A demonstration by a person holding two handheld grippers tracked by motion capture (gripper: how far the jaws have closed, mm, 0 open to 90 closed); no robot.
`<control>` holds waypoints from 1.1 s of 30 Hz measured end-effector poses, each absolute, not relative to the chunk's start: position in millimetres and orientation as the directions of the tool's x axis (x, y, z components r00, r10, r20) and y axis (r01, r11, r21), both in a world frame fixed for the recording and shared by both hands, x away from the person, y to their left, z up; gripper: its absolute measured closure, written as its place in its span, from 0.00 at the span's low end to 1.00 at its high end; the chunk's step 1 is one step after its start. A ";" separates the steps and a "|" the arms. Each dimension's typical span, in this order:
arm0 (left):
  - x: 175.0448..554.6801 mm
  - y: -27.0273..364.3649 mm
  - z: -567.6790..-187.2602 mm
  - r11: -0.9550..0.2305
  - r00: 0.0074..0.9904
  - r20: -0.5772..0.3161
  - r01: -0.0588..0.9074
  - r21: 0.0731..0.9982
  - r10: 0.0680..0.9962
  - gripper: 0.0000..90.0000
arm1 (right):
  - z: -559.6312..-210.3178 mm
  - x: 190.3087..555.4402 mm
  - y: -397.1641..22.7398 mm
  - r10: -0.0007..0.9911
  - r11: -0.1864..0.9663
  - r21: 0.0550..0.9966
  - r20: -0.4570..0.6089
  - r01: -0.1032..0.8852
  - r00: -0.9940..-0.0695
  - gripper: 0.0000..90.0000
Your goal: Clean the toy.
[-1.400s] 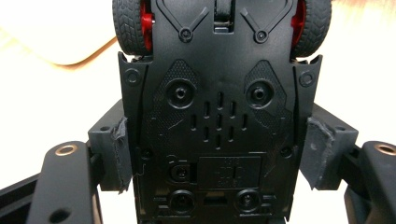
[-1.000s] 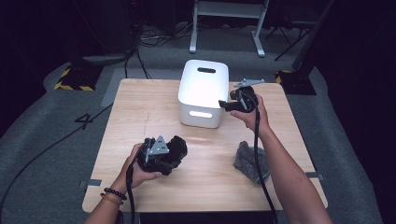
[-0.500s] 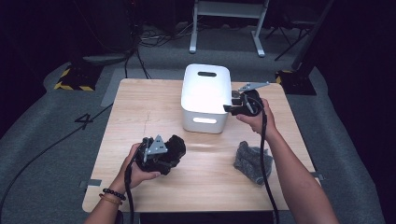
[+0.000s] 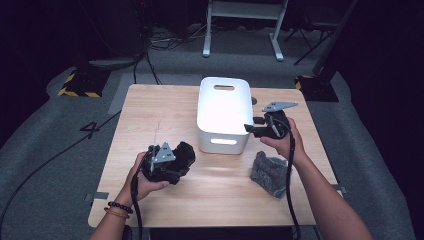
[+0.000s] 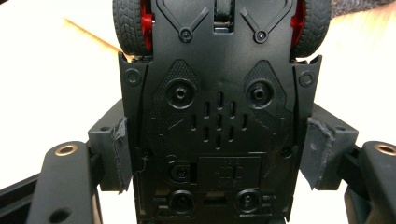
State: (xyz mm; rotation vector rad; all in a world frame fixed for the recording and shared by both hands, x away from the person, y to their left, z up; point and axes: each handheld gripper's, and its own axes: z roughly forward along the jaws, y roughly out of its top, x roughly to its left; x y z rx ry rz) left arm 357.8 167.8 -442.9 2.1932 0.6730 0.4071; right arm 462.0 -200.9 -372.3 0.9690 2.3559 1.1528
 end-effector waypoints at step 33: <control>359.5 160.2 -443.6 -0.542 0.808 0.060 0.336 0.770 0.586 0.29 | -381.0 358.0 -233.6 0.632 0.407 0.823 0.060 0.397 -0.773 0.53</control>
